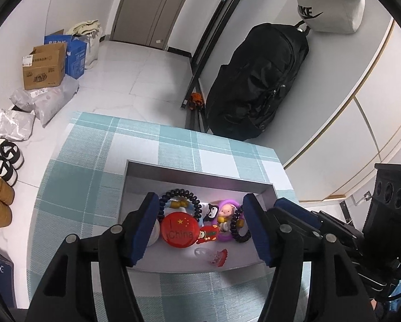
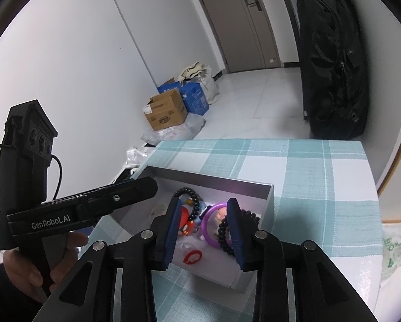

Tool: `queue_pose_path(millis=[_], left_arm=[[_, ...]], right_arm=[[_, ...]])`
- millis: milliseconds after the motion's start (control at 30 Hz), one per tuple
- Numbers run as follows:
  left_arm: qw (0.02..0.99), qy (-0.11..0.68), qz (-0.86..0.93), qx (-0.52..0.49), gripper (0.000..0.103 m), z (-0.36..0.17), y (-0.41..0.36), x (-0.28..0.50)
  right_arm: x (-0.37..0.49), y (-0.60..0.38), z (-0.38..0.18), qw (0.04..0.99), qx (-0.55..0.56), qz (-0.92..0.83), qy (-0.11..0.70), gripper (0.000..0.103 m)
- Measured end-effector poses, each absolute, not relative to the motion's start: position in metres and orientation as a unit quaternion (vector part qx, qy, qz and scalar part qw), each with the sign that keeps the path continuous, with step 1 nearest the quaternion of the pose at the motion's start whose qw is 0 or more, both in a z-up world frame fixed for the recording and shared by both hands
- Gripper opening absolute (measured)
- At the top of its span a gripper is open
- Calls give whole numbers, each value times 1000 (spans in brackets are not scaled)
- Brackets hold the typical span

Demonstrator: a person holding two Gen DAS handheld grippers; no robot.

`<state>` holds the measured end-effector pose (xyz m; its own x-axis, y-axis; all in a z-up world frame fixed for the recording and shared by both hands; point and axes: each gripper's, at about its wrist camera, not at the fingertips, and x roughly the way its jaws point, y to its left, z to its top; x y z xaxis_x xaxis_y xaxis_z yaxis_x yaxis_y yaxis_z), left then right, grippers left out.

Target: Organize jewelry

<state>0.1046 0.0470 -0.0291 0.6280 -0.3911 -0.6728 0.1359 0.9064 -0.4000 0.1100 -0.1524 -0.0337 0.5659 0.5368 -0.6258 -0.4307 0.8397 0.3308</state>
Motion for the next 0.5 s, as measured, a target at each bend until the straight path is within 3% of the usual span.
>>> queue_pose_path(millis=[300, 500], left_arm=[[904, 391, -117, -130, 66, -25, 48, 89], [919, 367, -98, -107, 72, -16, 48, 72]], right_arm=[[96, -155, -24, 895, 70, 268, 351, 53], [82, -156, -19, 904, 66, 260, 333, 74]])
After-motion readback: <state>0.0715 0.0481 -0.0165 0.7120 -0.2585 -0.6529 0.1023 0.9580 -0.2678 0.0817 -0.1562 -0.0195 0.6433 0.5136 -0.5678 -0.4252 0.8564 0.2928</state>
